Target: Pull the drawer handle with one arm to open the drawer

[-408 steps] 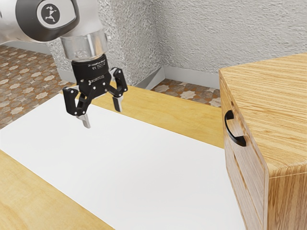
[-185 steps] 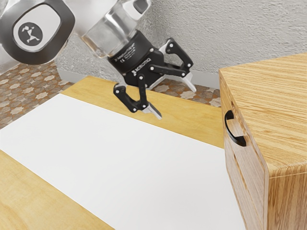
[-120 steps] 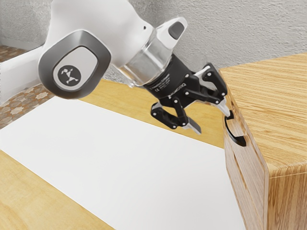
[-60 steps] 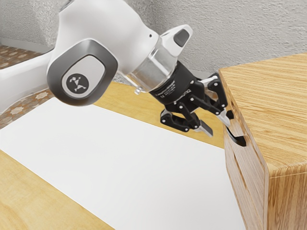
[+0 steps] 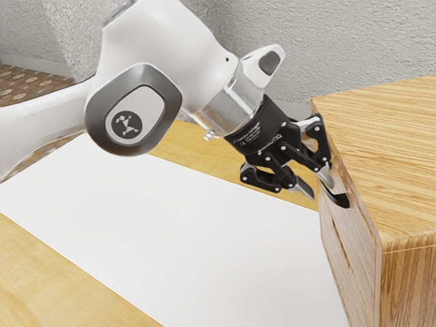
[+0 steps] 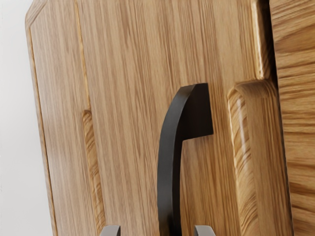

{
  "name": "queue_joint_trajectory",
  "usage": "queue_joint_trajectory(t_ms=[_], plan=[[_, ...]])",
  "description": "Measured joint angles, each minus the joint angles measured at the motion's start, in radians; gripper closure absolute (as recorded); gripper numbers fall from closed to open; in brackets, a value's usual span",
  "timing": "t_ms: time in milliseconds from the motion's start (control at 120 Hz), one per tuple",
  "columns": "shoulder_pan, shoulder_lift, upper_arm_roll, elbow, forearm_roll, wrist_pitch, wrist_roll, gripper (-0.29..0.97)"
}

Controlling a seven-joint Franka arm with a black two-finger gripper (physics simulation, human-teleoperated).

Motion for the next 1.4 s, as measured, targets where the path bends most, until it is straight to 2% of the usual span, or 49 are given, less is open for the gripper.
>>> queue_joint_trajectory(t_ms=[342, 783, 1400], plan=[[0.001, -0.006, 0.014, 0.004, 0.001, 0.001, 0.004, 0.65], [0.016, -0.034, 0.01, -0.001, 0.002, -0.007, 0.007, 0.67], [0.082, -0.054, -0.065, -0.045, -0.007, -0.015, 0.007, 0.67]])
